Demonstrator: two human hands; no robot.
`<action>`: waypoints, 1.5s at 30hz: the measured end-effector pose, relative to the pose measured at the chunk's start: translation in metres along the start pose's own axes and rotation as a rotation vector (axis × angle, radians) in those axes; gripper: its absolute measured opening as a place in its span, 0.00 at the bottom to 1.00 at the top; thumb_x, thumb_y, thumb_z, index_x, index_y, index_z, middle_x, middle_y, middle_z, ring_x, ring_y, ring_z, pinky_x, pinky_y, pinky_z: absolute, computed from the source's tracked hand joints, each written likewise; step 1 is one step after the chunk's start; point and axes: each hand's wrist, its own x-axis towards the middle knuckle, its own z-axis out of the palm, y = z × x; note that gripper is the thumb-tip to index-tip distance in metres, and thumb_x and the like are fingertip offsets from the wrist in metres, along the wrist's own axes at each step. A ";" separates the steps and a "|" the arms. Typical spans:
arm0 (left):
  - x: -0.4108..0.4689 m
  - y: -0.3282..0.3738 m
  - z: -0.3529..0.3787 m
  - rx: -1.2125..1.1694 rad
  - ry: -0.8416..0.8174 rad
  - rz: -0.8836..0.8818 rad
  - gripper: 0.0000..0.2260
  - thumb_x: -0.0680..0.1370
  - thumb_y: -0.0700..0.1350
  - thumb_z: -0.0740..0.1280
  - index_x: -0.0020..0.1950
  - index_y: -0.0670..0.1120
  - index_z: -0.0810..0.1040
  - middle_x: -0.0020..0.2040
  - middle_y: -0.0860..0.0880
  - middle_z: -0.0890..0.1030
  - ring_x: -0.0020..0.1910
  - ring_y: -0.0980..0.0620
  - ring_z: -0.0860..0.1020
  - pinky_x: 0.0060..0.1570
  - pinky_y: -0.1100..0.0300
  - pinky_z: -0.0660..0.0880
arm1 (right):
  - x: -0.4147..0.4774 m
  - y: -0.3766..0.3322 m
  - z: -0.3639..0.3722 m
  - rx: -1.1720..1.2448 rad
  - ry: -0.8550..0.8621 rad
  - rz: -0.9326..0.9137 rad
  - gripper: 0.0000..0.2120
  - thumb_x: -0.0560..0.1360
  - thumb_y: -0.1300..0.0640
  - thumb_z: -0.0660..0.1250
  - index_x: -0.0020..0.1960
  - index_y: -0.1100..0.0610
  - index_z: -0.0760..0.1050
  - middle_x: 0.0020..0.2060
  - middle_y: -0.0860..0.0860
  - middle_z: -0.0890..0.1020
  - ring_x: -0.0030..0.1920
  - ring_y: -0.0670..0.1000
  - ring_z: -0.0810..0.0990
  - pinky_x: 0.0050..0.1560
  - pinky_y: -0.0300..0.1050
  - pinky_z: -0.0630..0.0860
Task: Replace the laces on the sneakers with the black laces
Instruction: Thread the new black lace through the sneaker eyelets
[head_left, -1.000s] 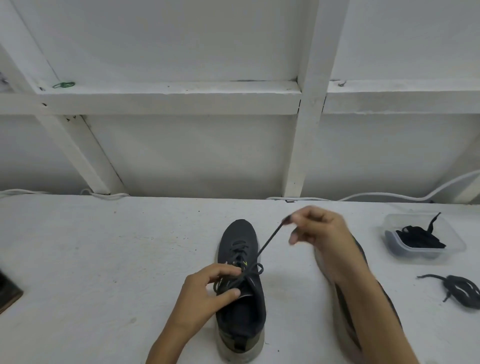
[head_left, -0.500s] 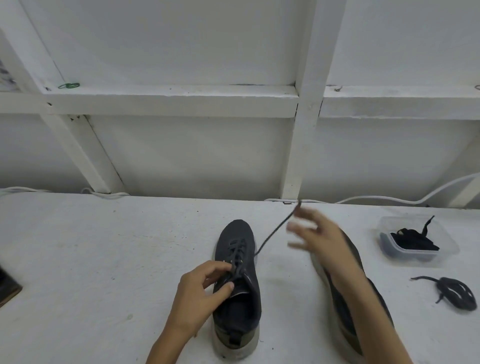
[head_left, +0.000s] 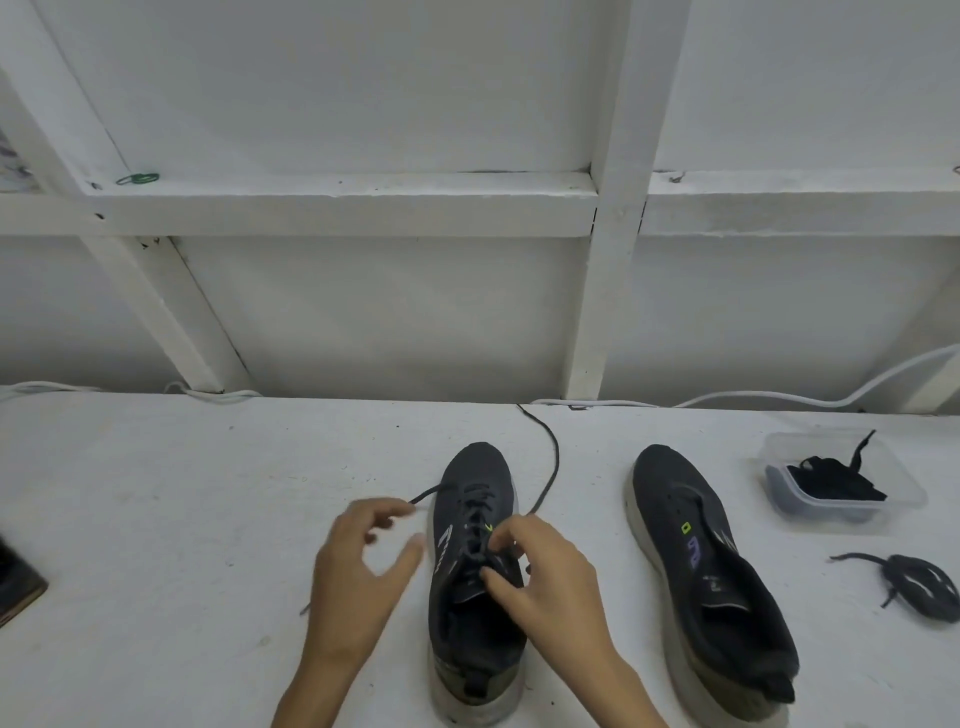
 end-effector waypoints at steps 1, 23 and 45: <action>-0.004 0.002 0.004 -0.015 -0.071 0.000 0.15 0.70 0.38 0.76 0.49 0.55 0.79 0.49 0.59 0.81 0.50 0.55 0.78 0.48 0.64 0.74 | 0.000 0.001 0.003 -0.011 0.027 -0.017 0.09 0.71 0.51 0.69 0.48 0.44 0.71 0.45 0.39 0.77 0.48 0.40 0.75 0.44 0.36 0.74; -0.026 -0.006 0.039 0.172 -0.014 0.084 0.11 0.76 0.43 0.71 0.54 0.57 0.80 0.50 0.61 0.79 0.43 0.59 0.80 0.37 0.68 0.77 | -0.005 -0.015 0.004 0.629 0.008 0.240 0.06 0.66 0.58 0.64 0.36 0.49 0.77 0.50 0.48 0.76 0.52 0.43 0.76 0.46 0.29 0.70; 0.008 0.039 0.005 -0.610 -0.243 -0.236 0.09 0.66 0.47 0.68 0.44 0.47 0.80 0.46 0.52 0.82 0.48 0.55 0.79 0.49 0.62 0.71 | 0.044 -0.008 -0.124 1.046 0.225 0.372 0.06 0.79 0.59 0.64 0.48 0.58 0.78 0.46 0.52 0.79 0.39 0.50 0.73 0.36 0.43 0.66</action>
